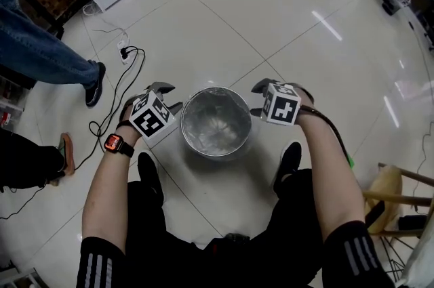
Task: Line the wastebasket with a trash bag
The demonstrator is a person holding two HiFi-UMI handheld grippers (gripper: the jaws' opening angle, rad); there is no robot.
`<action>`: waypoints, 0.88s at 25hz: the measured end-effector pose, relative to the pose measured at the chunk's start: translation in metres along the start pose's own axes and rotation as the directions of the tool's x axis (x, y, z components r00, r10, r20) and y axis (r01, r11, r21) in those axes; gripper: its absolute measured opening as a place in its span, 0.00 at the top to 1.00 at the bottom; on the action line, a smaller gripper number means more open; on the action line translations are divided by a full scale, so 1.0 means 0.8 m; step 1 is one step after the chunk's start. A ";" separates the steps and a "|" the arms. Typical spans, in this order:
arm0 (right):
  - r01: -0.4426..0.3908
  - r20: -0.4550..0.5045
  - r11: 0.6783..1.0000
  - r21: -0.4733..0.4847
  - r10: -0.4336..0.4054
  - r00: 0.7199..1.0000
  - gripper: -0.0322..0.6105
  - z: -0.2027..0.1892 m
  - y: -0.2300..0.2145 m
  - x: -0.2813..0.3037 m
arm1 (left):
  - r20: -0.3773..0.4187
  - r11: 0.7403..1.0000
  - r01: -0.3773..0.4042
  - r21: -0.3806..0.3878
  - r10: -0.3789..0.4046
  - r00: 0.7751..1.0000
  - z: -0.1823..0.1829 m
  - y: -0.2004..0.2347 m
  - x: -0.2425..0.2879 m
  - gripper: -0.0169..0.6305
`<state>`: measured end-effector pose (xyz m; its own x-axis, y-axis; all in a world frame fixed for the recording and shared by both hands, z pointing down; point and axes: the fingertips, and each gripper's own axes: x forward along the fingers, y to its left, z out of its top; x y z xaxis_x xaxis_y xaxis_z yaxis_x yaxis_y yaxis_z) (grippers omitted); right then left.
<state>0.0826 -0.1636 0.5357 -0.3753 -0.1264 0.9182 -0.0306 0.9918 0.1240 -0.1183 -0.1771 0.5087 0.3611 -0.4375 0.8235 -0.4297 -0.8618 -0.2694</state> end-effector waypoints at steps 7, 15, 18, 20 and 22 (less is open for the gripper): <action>0.149 0.186 0.989 -0.018 -0.143 0.972 0.75 0.081 0.001 -0.075 | 0.256 0.987 -0.159 0.021 0.149 0.955 0.110 -0.009 -0.073 0.87; 0.231 0.333 0.960 0.159 -0.272 0.903 0.94 0.135 0.030 -0.137 | 0.304 0.989 -0.103 -0.109 0.132 0.944 0.127 -0.056 -0.125 0.86; 0.181 0.410 0.945 0.273 -0.284 0.867 0.94 0.151 0.051 -0.152 | 0.317 0.987 -0.068 -0.145 0.112 0.942 0.127 -0.078 -0.135 0.86; 0.156 0.454 0.932 0.327 -0.300 0.839 0.94 0.156 0.060 -0.158 | 0.345 0.986 -0.039 -0.164 0.094 0.934 0.127 -0.092 -0.137 0.84; 0.115 0.502 0.920 0.374 -0.305 0.810 0.94 0.157 0.067 -0.161 | 0.368 0.986 -0.022 -0.168 0.083 0.926 0.127 -0.101 -0.139 0.82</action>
<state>0.0132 -0.0920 0.3765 -0.7592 -0.3954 0.5169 -0.4179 0.9051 0.0787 -0.0396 -0.0848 0.3880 0.6030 -0.5713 0.5568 -0.5705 -0.7967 -0.1996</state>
